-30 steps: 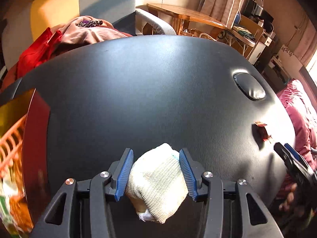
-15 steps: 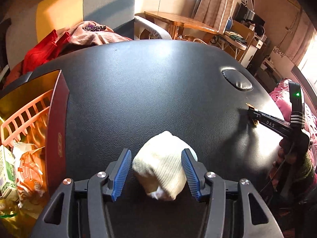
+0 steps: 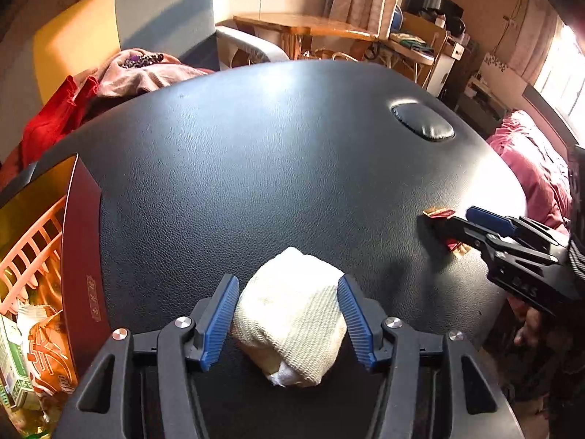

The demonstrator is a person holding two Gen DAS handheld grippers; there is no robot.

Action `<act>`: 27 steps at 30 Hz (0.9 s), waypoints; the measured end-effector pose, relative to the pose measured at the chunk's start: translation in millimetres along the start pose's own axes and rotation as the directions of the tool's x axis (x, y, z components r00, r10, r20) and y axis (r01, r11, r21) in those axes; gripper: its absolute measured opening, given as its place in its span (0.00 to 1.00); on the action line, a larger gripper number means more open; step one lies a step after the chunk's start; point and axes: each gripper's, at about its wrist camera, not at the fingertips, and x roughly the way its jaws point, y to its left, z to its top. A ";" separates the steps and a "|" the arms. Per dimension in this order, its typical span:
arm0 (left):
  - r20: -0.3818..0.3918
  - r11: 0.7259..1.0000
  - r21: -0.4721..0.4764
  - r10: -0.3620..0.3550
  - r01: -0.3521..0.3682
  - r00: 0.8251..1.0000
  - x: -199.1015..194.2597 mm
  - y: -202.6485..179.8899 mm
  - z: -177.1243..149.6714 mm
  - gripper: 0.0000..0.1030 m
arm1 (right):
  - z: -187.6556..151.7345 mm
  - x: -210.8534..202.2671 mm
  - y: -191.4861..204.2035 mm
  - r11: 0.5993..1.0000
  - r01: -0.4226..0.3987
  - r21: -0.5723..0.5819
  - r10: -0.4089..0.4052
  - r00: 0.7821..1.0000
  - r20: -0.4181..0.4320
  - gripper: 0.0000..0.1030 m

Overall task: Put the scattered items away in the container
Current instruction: 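Hold the sock with the left tool while the right tool grasps the red Kiss chocolate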

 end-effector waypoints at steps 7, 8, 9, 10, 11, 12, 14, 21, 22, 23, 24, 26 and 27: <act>0.029 0.999 -0.036 -0.003 0.004 1.000 -19.5 -5.8 -18.9 0.55 | -6.1 -21.7 -2.5 0.999 0.013 0.035 -0.014 0.999 0.032 0.52; 0.034 0.999 -0.040 -0.005 0.006 0.999 -22.8 -6.7 -22.0 0.55 | -6.9 -24.8 -2.9 0.999 0.014 0.039 -0.016 0.999 0.037 0.52; 0.038 0.999 -0.044 -0.006 0.007 0.999 -26.1 -7.5 -25.1 0.55 | -7.8 -27.9 -3.3 0.999 0.016 0.044 -0.018 0.999 0.042 0.52; 0.043 0.999 -0.048 -0.007 0.009 0.999 -29.4 -8.4 -28.2 0.55 | -8.6 -31.0 -3.6 0.999 0.018 0.049 -0.020 0.999 0.046 0.52; 0.048 0.999 -0.052 -0.008 0.011 0.999 -32.8 -9.3 -31.2 0.55 | -9.5 -34.1 -4.0 0.998 0.019 0.054 -0.022 0.998 0.051 0.52; 0.049 0.998 -0.053 -0.013 0.015 0.999 -34.2 -8.1 -31.1 0.56 | -10.5 -36.7 -4.5 0.998 0.021 0.059 -0.024 0.998 0.054 0.52; 0.049 0.999 -0.039 -0.019 0.021 0.999 -34.5 -8.0 -31.1 0.56 | -12.9 -38.3 -6.9 0.998 0.026 0.061 -0.029 0.998 0.054 0.52; 0.025 0.998 0.063 -0.010 0.008 1.000 -24.0 -18.4 -26.2 0.56 | -8.7 -36.2 -12.7 0.997 0.039 0.064 -0.042 0.998 0.052 0.52; 0.028 0.997 0.077 -0.005 0.003 1.000 -22.5 -20.3 -25.3 0.56 | -6.5 -34.1 -12.4 0.997 0.043 0.056 -0.046 0.998 0.050 0.52; 0.031 0.996 0.092 0.000 -0.003 1.000 -21.0 -22.2 -24.4 0.56 | -4.1 -31.7 -11.9 0.998 0.045 0.048 -0.047 0.998 0.046 0.52; 0.036 0.994 0.106 0.013 -0.017 0.999 -19.6 -23.1 -23.3 0.56 | -1.3 -28.0 -10.3 0.999 0.037 0.034 -0.038 0.999 0.036 0.52; 0.042 0.993 0.117 0.024 -0.029 0.999 -17.3 -21.5 -21.2 0.56 | 2.9 -20.8 -5.7 1.000 0.022 0.010 -0.022 1.000 0.021 0.52; 0.042 0.993 0.114 0.022 -0.027 0.999 -16.2 -18.9 -20.2 0.56 | 4.8 -16.8 -2.9 1.000 0.018 -0.004 -0.018 1.000 0.014 0.52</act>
